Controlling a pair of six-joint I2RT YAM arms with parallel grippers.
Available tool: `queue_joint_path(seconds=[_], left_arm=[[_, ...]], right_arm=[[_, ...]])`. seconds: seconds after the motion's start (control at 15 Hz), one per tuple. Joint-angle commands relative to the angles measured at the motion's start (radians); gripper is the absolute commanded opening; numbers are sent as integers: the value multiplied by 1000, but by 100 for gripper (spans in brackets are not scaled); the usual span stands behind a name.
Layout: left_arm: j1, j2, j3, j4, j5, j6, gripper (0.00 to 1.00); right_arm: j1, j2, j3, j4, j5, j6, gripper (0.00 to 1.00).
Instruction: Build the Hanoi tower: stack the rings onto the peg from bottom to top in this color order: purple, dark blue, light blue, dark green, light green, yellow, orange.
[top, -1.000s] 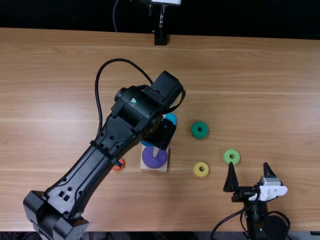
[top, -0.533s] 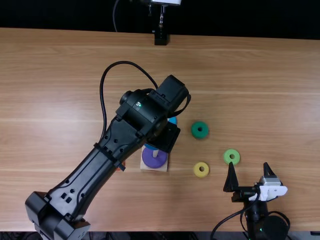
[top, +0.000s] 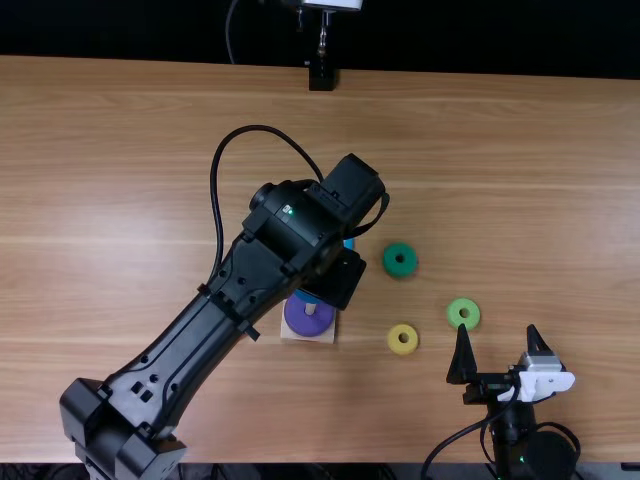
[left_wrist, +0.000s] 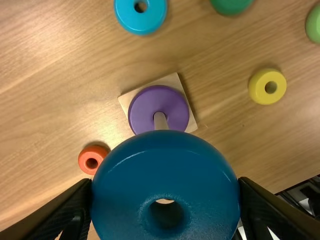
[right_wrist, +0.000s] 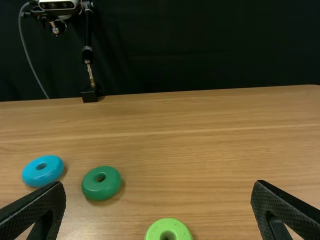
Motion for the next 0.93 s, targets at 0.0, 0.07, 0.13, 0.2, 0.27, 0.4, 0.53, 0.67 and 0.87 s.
queue_joint_path(seconds=[0.0,0.07,0.13,0.2,0.27,0.4,0.53,0.67,0.87], left_arm=[[-14,20,36,-1,4,-25,0],[-14,20,36,-1,4,-44,0],[-14,20,33,-1,2,-51,0],[-14,20,31,-1,4,-53,0],[-14,20,30,-1,11,-53,0],[-13,20,26,2,13,-49,36],[-11,20,25,-1,15,-47,85],[-8,20,8,-3,17,-49,100],[-5,17,-49,-1,17,-51,100]], right_arm=[[-7,-2,-8,-20,-2,3,100],[-7,-2,-10,-20,-2,3,100],[-7,-2,-10,-20,-2,3,100],[-7,-2,-10,-20,-2,3,100],[-7,-2,-10,-20,-2,3,100],[-7,-2,-10,-20,-2,3,100],[-7,-2,-10,-20,-2,3,100],[-7,-2,-10,-20,-2,3,100],[-7,-2,-10,-20,-2,3,100]])
